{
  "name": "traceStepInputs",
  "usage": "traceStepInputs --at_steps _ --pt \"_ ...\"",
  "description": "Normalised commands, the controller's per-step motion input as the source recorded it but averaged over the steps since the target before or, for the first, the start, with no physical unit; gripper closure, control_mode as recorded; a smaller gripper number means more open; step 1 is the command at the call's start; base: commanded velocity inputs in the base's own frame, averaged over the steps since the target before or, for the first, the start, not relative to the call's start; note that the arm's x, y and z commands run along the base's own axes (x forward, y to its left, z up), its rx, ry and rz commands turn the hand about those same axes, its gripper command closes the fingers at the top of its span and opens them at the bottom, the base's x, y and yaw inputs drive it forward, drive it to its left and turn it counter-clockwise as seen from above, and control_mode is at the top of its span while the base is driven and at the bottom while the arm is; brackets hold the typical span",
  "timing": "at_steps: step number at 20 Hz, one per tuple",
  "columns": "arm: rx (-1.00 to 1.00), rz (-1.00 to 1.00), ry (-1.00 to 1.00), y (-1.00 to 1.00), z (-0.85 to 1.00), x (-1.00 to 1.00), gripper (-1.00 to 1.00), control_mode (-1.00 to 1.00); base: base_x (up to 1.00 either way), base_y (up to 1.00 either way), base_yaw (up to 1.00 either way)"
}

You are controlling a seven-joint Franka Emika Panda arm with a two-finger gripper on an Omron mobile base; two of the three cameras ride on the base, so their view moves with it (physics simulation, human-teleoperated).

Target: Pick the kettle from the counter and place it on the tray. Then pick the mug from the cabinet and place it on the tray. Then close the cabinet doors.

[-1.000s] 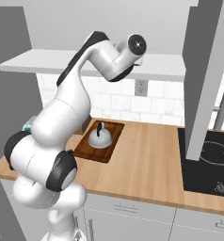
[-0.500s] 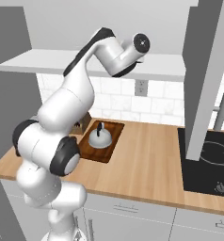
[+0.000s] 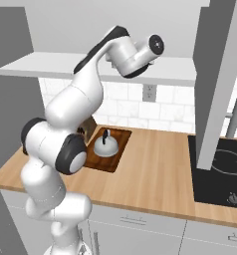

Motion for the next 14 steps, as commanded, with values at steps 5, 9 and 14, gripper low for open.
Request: traceStepInputs --at_steps 5,9,14 --pt "0.00 0.08 0.00 0.01 -0.02 0.13 -1.00 -1.00 0.00 0.00 0.00" --pt "-0.01 0.08 -0.03 0.20 -0.04 0.00 1.00 -1.00 0.00 0.00 0.00" --pt "-0.04 0.00 -0.01 0.08 -0.05 0.00 1.00 -1.00 0.00 0.00 0.00"
